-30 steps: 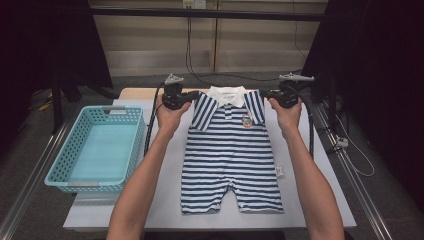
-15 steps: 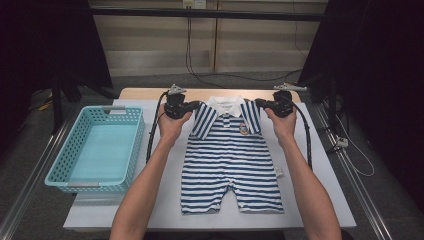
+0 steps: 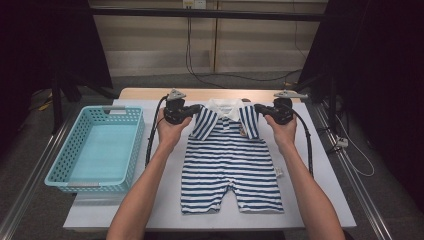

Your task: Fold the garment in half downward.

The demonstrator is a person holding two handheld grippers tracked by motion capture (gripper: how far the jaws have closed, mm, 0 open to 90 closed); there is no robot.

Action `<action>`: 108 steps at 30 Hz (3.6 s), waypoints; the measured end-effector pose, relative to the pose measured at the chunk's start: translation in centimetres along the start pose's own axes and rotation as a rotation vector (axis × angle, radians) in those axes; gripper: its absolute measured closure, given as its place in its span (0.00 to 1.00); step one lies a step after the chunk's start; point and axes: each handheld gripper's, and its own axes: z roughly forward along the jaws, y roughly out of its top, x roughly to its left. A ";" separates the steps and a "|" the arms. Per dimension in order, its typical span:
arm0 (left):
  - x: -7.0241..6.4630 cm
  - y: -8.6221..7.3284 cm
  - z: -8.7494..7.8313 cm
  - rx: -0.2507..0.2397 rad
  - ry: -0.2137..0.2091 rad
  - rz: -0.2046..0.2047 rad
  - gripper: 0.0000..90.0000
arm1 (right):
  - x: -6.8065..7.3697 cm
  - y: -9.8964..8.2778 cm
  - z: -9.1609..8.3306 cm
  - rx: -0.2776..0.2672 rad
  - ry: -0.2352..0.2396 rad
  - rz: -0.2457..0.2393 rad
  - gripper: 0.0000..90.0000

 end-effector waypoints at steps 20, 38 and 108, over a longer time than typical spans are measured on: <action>-1.8 -0.8 -2.1 -0.005 -0.021 0.044 0.97 | 1.7 -2.2 -2.3 -0.025 0.030 -0.023 0.99; -3.0 -1.2 -3.8 0.004 -0.048 0.073 0.97 | 2.9 -3.0 -4.3 -0.019 0.057 -0.058 0.99; -7.4 -4.1 -8.3 0.050 -0.150 0.131 0.97 | 5.3 -6.1 -10.1 -0.006 0.134 -0.107 0.99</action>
